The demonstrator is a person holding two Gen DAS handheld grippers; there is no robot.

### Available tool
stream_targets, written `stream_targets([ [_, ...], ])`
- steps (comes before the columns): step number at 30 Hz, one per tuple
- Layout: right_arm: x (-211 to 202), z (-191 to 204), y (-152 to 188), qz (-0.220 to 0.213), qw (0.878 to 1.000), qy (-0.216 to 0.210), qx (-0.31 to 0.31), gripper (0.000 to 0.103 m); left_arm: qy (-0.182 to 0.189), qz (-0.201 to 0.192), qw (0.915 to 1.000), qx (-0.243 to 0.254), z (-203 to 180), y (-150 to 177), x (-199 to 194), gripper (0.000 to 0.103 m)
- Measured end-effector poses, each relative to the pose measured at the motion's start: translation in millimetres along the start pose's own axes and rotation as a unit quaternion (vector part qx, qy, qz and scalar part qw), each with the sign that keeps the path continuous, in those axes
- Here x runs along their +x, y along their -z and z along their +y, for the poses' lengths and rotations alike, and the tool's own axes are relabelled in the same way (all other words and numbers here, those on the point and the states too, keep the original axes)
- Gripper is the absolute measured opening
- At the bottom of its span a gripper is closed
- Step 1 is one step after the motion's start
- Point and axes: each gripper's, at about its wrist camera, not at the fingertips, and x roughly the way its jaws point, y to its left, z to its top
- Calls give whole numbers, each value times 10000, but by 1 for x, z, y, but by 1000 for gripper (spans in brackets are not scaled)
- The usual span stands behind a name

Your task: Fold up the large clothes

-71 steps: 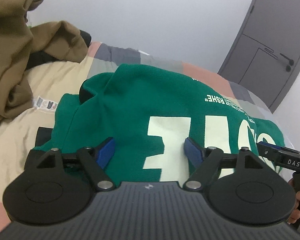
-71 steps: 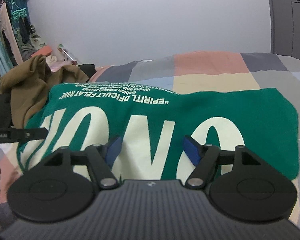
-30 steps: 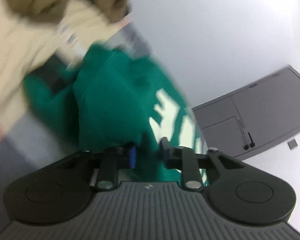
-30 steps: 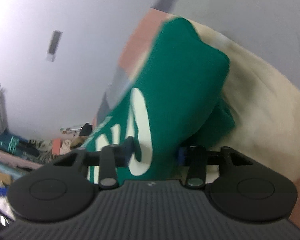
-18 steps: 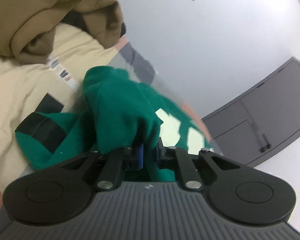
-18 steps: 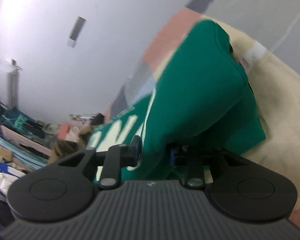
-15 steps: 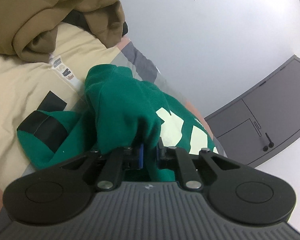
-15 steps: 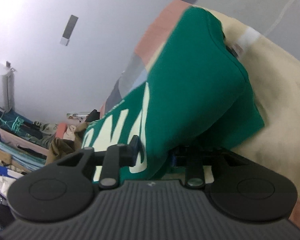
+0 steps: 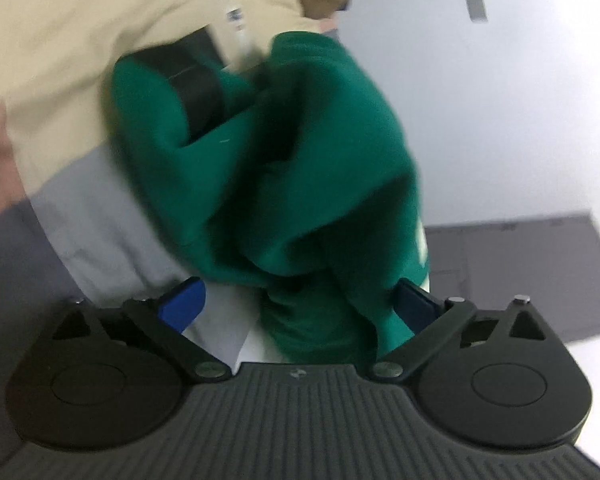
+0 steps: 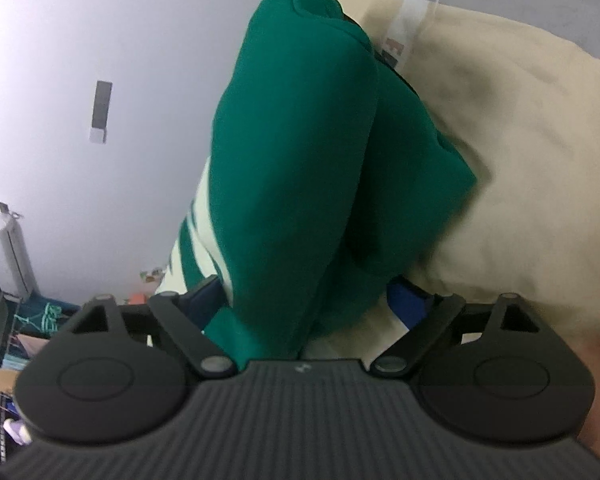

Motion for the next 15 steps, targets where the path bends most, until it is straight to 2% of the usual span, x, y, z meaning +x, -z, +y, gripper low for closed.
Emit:
stream_targets([
  [2,4,-4,-1,-98,9998,-81,120,96,116,-48,9996,-244,9,-1,7,103],
  [8,6,-8,6,-380,9993,-37,17,97,371,-389,9977,-423,14,-8,15,103],
  [15,9,-5,9,-486,9986,58,-184,95,1171,-745,9890,-501,13,-17,14,103],
])
